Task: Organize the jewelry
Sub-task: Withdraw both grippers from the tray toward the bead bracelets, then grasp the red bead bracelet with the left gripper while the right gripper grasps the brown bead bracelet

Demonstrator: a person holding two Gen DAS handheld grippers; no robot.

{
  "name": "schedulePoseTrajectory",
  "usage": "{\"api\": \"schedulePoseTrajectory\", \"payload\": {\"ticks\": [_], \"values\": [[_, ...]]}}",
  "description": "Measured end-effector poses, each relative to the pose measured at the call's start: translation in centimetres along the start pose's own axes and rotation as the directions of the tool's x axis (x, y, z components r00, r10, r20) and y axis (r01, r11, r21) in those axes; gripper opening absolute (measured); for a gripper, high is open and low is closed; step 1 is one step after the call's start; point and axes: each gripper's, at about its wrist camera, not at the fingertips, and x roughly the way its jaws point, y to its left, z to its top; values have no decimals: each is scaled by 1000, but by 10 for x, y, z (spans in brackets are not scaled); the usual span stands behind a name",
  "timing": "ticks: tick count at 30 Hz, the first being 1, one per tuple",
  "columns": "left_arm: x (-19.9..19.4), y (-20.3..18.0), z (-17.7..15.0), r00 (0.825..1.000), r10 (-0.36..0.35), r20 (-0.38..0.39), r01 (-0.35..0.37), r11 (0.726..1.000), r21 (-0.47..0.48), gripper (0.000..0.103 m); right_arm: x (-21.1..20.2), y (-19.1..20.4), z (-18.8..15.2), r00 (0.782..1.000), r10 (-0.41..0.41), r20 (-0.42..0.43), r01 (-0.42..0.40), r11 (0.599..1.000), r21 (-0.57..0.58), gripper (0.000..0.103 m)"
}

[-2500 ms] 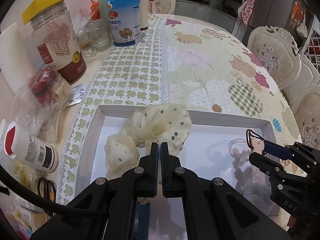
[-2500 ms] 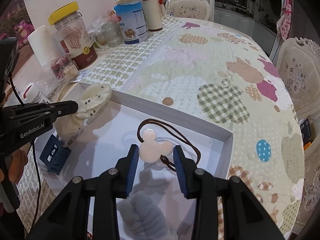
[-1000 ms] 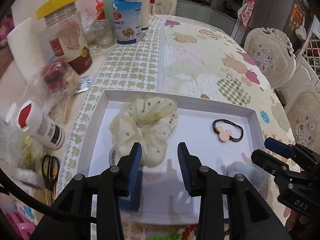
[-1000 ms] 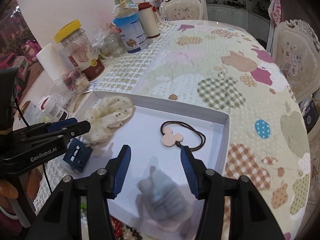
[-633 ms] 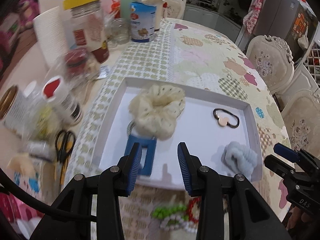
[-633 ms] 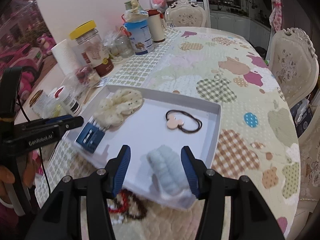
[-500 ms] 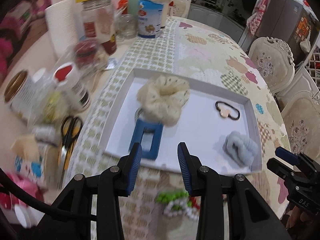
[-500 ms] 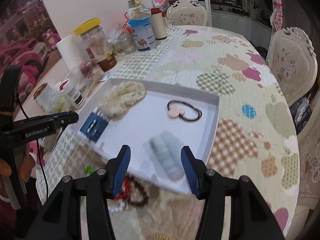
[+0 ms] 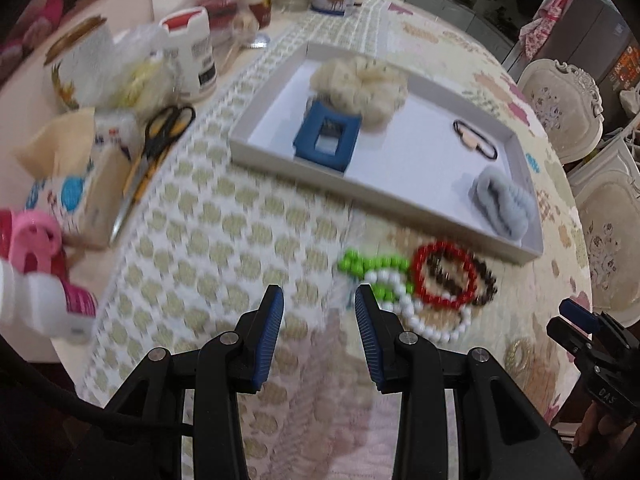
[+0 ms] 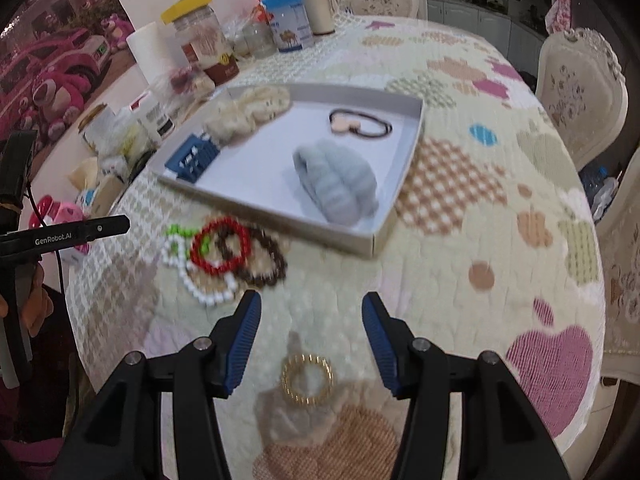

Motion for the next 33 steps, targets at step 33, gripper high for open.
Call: {"api": "schedulePoseTrajectory", "payload": {"ticks": [33], "values": [[56, -73, 34, 986, -74, -149, 114, 951, 287, 38, 74, 9, 32, 997, -64, -45, 63, 998, -28, 27]]}}
